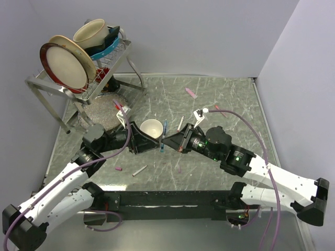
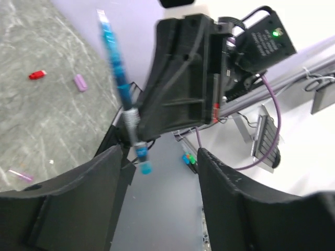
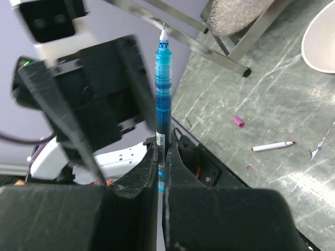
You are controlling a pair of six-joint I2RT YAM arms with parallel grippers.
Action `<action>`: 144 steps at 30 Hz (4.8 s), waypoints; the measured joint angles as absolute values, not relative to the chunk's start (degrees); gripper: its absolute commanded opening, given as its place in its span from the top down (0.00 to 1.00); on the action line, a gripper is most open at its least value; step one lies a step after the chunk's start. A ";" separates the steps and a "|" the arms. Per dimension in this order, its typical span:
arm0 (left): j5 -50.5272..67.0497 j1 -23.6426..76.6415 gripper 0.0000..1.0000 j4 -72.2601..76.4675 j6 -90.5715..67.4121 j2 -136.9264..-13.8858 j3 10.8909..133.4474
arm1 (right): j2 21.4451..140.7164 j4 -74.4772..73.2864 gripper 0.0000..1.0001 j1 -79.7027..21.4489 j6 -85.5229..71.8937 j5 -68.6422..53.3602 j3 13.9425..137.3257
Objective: Insert the pens into the pen caps
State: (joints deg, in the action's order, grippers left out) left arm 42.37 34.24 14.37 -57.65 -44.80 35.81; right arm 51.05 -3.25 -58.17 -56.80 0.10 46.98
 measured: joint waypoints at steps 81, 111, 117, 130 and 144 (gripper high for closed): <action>43.70 35.88 0.52 11.79 -57.21 -43.75 36.40 | 64.14 -15.22 1.00 -59.61 -48.05 8.40 69.28; 30.33 35.90 0.99 -9.21 -39.16 -42.48 40.53 | 63.29 -18.85 0.45 -31.73 -47.53 4.12 65.47; 24.91 35.90 0.99 -13.67 -33.10 -39.27 39.07 | 78.85 -24.27 0.48 -22.68 -41.95 9.19 72.18; 20.80 35.90 0.99 -15.88 -29.10 -35.81 38.46 | 118.78 -33.89 0.51 -17.98 -25.12 8.34 103.20; 19.99 35.90 0.99 -15.90 -28.12 -35.77 38.46 | 128.81 -33.08 0.53 -16.34 -20.25 1.32 106.39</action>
State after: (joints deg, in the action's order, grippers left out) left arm 19.99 35.90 -15.90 -28.12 -35.77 38.46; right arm 128.81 -33.08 -16.34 -20.25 1.32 106.39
